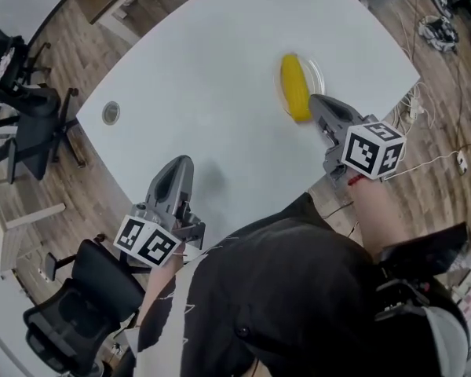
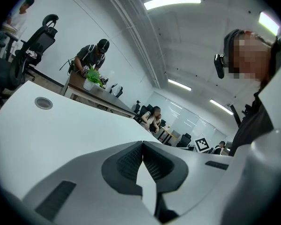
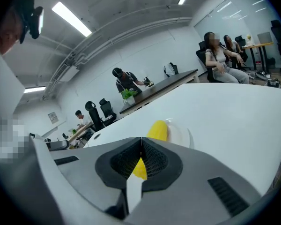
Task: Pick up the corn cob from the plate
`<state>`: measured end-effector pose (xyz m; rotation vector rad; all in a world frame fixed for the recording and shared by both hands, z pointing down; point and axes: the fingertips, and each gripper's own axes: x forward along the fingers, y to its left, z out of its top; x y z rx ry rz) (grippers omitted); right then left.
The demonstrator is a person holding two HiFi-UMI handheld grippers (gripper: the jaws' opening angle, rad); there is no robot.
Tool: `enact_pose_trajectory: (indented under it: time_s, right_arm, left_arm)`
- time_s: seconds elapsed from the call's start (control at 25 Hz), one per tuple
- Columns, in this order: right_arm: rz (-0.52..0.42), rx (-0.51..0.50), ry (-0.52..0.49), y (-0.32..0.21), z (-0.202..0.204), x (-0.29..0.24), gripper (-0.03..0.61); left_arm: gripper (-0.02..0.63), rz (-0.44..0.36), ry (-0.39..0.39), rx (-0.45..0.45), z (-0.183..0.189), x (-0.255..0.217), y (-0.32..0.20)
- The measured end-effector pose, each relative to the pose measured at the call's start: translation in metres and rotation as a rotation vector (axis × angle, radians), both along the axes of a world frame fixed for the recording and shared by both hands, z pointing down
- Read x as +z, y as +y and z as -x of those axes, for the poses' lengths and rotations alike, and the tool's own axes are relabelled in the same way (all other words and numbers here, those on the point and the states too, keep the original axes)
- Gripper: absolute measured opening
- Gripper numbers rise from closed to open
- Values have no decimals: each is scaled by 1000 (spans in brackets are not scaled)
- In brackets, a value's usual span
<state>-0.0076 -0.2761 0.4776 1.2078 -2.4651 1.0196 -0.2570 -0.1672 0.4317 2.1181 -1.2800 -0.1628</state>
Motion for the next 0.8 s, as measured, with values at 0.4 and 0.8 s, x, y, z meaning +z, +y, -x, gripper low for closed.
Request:
enact_pose_trajectory:
  time_s: [0.4,0.8]
  right_arm:
    - [80,48,52,-28,7,1,24]
    - [201,-37,280,-39,21,26,264]
  left_arm:
    - [12,35,26,-65,47,16,21]
    - [12,6,77,-136,79,20,28]
